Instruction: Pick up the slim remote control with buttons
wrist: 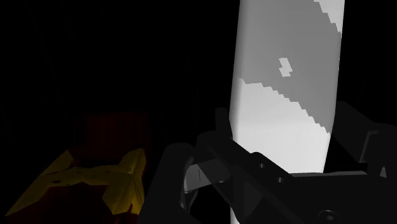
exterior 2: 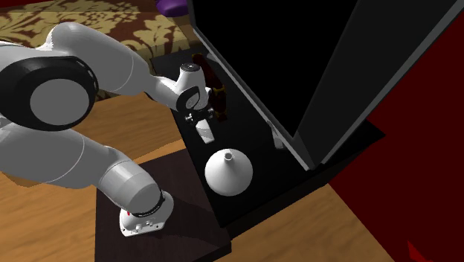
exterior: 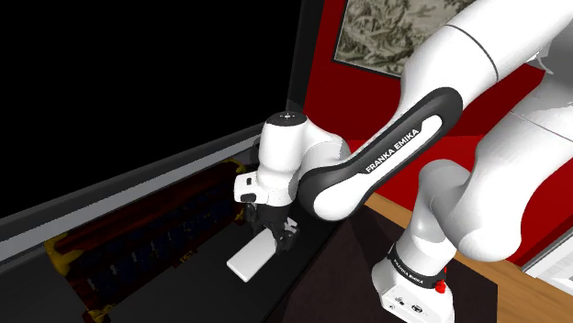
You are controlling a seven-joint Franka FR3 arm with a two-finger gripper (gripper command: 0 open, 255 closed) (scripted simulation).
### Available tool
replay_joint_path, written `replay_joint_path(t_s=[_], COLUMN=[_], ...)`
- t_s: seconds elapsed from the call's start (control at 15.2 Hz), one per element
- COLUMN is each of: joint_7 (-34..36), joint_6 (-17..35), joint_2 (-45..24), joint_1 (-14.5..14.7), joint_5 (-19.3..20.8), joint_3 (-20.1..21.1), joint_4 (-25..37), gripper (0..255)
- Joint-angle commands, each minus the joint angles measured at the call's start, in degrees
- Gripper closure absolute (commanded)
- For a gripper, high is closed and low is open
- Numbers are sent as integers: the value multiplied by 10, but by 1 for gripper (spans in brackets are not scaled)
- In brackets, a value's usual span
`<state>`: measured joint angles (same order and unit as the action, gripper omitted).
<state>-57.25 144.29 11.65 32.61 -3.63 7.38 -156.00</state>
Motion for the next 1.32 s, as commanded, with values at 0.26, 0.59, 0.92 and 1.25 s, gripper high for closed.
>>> replay_joint_path(t_s=[0.26,0.59,0.92,1.25], joint_7=[0,-2,-3,-4], joint_6=[1,-49,-97,-144], joint_2=[-1,38,71,100], joint_1=[0,1,2,2], joint_5=[0,-2,-4,-4], joint_3=[0,-2,-5,-7], joint_4=[0,11,26,44], gripper=[255,255,255,255])
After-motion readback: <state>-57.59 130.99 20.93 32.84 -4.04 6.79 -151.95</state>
